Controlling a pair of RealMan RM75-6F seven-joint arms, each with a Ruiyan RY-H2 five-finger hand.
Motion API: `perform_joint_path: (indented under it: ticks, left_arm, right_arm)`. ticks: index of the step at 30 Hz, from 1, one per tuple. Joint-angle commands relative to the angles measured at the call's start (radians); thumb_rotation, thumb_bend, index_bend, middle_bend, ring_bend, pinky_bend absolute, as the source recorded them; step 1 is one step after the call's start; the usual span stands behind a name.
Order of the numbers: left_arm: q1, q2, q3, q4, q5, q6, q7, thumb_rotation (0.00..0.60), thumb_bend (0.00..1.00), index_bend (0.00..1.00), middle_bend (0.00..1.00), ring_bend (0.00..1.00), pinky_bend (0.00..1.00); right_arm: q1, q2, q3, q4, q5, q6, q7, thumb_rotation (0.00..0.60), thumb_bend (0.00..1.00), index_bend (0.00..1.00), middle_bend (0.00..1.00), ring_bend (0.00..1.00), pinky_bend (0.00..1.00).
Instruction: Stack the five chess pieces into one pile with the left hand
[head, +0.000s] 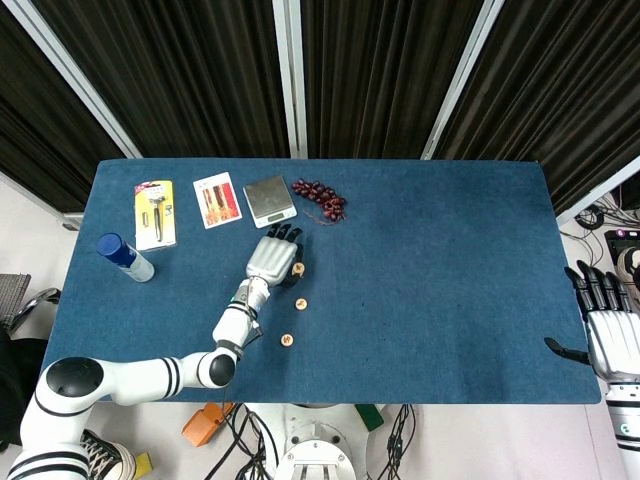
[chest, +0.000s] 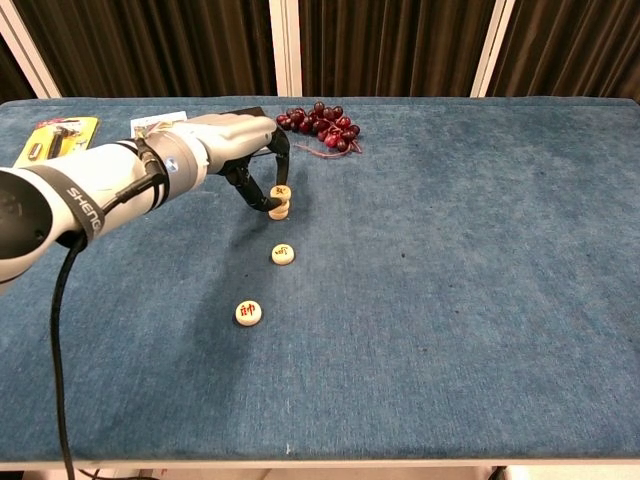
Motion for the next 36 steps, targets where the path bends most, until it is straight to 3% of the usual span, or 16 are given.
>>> perform_joint_path:
  ticks: [1,16,28,31,36]
  left_arm:
    - [-0.003,-0.001,0.003,0.003,-0.003,0.000,-0.003,0.600,0.34,0.47,0.09,0.00,0.00]
    - [-0.016,-0.005,0.023,0.012,-0.018,0.009,-0.005,0.600,0.32,0.44,0.08,0.00,0.00]
    - [-0.021,0.000,0.028,0.004,-0.025,0.017,-0.008,0.600,0.32,0.37,0.06,0.00,0.00]
    - [-0.006,0.024,0.029,-0.042,0.012,0.036,-0.037,0.600,0.31,0.31,0.05,0.00,0.00]
    - [0.054,0.098,0.083,-0.179,0.194,0.110,-0.119,0.600,0.31,0.30,0.04,0.00,0.00]
  right_arm:
    - [0.000,-0.001,0.000,0.000,0.000,-0.001,0.000,0.600,0.06,0.00,0.01,0.00,0.05]
    - [0.002,-0.003,0.003,0.003,0.003,-0.005,0.004,0.600,0.06,0.00,0.01,0.00,0.05]
    - [0.001,-0.003,0.002,0.007,0.006,-0.007,0.010,0.600,0.06,0.00,0.01,0.00,0.05]
    - [0.001,-0.002,0.004,0.008,0.006,-0.005,0.012,0.600,0.06,0.00,0.01,0.00,0.05]
    - [0.006,-0.001,0.008,0.009,0.006,-0.008,0.014,0.600,0.06,0.00,0.01,0.00,0.05]
